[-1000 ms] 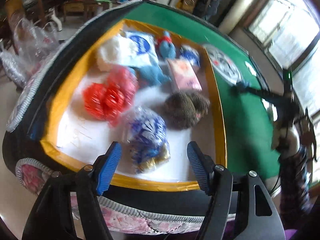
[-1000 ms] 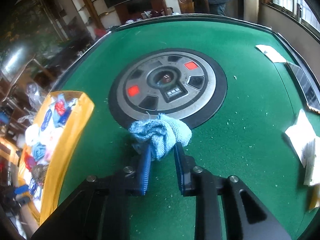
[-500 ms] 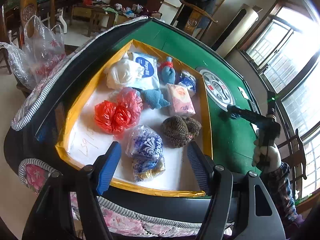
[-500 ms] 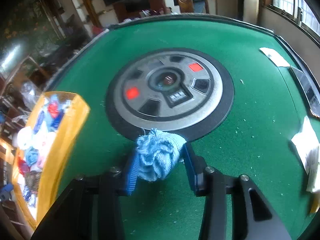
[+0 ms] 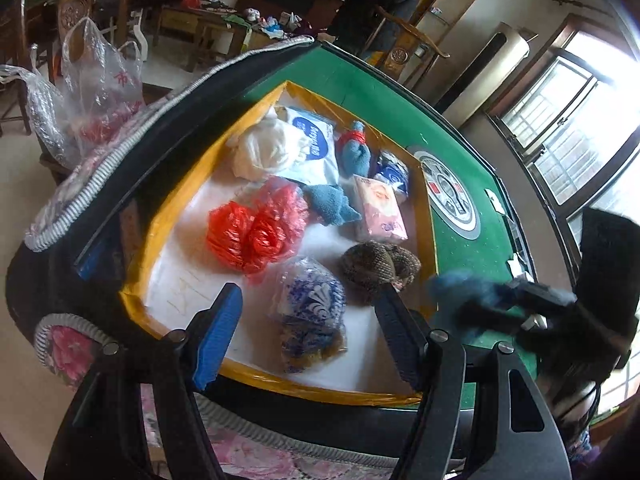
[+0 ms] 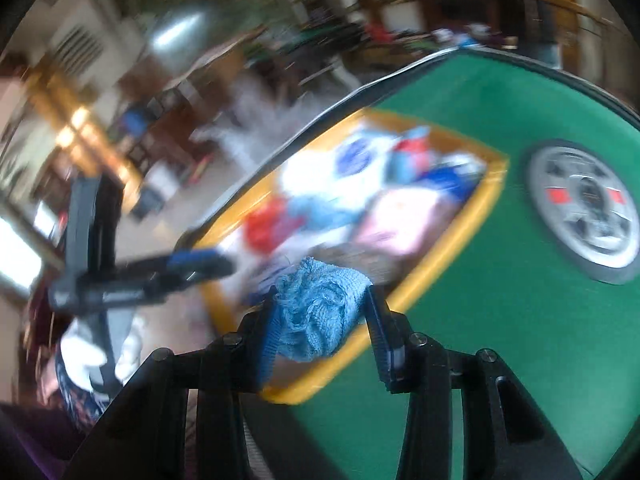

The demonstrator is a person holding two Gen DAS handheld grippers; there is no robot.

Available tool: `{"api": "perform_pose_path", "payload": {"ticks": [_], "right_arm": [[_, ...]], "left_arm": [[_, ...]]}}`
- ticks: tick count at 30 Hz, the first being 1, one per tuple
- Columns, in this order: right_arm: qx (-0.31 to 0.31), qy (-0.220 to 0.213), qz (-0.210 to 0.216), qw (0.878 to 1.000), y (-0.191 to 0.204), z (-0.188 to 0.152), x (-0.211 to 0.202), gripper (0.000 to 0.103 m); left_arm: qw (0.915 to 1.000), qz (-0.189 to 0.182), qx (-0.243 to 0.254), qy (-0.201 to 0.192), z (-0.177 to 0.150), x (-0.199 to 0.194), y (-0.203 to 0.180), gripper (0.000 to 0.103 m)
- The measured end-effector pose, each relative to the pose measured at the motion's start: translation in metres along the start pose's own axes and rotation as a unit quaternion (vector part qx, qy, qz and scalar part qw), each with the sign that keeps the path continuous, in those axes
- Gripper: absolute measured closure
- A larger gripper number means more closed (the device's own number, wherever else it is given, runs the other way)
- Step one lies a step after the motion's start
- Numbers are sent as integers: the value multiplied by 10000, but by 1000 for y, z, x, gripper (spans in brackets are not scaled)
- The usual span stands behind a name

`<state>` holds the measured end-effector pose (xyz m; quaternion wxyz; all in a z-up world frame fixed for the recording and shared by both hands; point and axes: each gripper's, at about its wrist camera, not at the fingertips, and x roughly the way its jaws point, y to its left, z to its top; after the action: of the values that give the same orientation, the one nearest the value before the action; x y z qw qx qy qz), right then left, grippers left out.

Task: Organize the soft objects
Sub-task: 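Grasp the light blue cloth with the right tool and carry it over the box, then drop the light blue cloth into the box and open the right tool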

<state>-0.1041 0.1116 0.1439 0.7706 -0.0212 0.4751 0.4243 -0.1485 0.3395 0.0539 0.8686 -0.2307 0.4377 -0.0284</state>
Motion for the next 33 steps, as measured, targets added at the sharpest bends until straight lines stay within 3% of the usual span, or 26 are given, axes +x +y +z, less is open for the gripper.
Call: {"api": "perform_pose_path", "payload": {"ticks": [4,9,11,15,21,24,28,31,33], "right_arm": [[-414,414,-303,9978,23,-5,43,66],[-739,700,-1082,9889,26,-12,77,60],[-805,760,-1181,9868,27,-12,79,49],[-868,751,-1120,9871,32,-13,72,49],[-821,321,-884,9922,31,-23,30,47],[-577,-63,-783,9952,15,-28,2,43],[-81,-595,-947,9937,-22,-35,-38,41],[325,-870,-1178,9887,-53,-38,-61,41],[576,-1096,-1501,9809,-75,-42,-81,41]], "left_arm": [[9999,19,-95,-66,-1,-5,9,35],[9999,-11,-161,-54,-1,-1,18,35],[9998,9,-203,-31,1,1,19,35],[9998,13,-181,-113,1,-2,14,35],[9998,106,-82,-178,3,-5,0,35],[9996,193,103,-202,4,-6,-17,35],[9974,434,506,-261,4,-3,-51,35],[9867,1026,1112,-599,2,-5,-92,35],[9778,1228,1491,-807,1,-5,-120,35]]}}
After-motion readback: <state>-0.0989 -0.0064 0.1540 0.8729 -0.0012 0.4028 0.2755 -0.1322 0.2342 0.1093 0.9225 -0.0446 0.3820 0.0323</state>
